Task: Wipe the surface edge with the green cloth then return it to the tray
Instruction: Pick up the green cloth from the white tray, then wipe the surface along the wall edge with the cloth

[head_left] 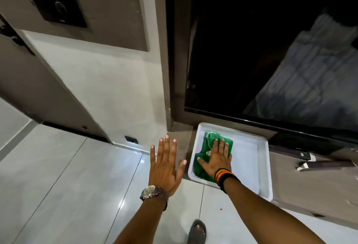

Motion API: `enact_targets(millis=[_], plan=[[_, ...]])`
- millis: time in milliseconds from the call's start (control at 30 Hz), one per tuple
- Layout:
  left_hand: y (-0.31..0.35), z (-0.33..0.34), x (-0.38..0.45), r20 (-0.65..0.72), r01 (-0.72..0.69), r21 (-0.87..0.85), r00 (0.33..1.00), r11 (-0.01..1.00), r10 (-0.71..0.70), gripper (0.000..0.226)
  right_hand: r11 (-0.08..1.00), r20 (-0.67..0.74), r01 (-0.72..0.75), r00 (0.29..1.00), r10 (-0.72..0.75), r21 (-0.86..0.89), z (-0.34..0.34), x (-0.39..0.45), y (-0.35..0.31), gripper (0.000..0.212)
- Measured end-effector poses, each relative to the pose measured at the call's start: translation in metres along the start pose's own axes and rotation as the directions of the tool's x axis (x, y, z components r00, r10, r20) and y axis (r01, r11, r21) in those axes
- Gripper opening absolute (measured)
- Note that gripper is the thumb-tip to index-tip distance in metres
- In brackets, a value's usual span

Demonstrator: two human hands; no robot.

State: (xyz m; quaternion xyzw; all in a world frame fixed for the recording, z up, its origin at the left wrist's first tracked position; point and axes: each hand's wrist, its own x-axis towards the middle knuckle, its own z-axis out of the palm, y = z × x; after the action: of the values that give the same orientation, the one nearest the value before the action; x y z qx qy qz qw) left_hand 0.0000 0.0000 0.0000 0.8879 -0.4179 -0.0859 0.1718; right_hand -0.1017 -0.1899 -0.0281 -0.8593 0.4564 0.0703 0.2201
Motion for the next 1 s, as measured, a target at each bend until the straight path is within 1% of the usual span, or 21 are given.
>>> enact_targets(millis=[33, 100, 167, 267, 400, 600, 667, 800, 900, 1000], plan=[[0.003, 0.001, 0.002, 0.005, 0.015, -0.011, 1.000, 1.000, -0.015, 0.083, 1.000, 0.032, -0.019, 0.999, 0.020, -0.015, 0.004, 0.005, 0.001, 0.112], [0.004, 0.005, 0.004, -0.028, 0.035, -0.009, 0.999, 0.999, -0.036, 0.082, 0.998, 0.064, -0.051, 0.997, 0.053, -0.025, 0.011, 0.013, 0.000, 0.116], [0.002, 0.011, 0.003, -0.044, 0.054, -0.008, 0.998, 0.999, -0.054, 0.080, 0.998, 0.040, -0.061, 0.997, 0.061, -0.004, 0.019, 0.016, -0.004, 0.115], [-0.003, 0.015, 0.000, -0.020, 0.072, 0.023, 0.997, 0.997, -0.071, 0.077, 0.996, -0.041, -0.069, 0.997, 0.071, 0.056, 0.027, 0.015, -0.006, 0.101], [-0.011, 0.012, 0.002, 0.010, 0.072, 0.045, 0.997, 0.996, -0.072, 0.079, 0.976, -0.167, -0.067, 0.981, 0.103, 0.207, 0.030, 0.018, -0.005, 0.076], [-0.034, 0.005, 0.010, 0.042, 0.037, 0.050, 0.998, 0.998, -0.039, 0.081, 0.886, -0.254, -0.065, 0.946, 0.202, 0.460, 0.011, 0.011, -0.002, 0.061], [-0.052, 0.002, 0.009, 0.051, 0.022, 0.056, 0.998, 0.998, -0.025, 0.081, 0.859, -0.302, -0.015, 0.933, 0.196, 0.512, 0.002, -0.003, -0.013, 0.059], [-0.102, -0.006, 0.006, 0.037, 0.037, 0.049, 0.999, 0.998, -0.039, 0.080, 0.825, -0.442, 0.198, 0.894, 0.069, 0.530, -0.012, -0.040, -0.059, 0.059], [-0.149, -0.020, 0.001, 0.030, 0.053, 0.025, 0.998, 0.998, -0.054, 0.080, 0.787, -0.521, 0.316, 0.853, 0.008, 0.529, -0.020, -0.064, -0.117, 0.060], [-0.206, -0.037, -0.004, 0.028, 0.058, -0.002, 0.998, 0.998, -0.058, 0.079, 0.761, -0.552, 0.418, 0.828, -0.095, 0.497, -0.019, -0.077, -0.190, 0.062]])
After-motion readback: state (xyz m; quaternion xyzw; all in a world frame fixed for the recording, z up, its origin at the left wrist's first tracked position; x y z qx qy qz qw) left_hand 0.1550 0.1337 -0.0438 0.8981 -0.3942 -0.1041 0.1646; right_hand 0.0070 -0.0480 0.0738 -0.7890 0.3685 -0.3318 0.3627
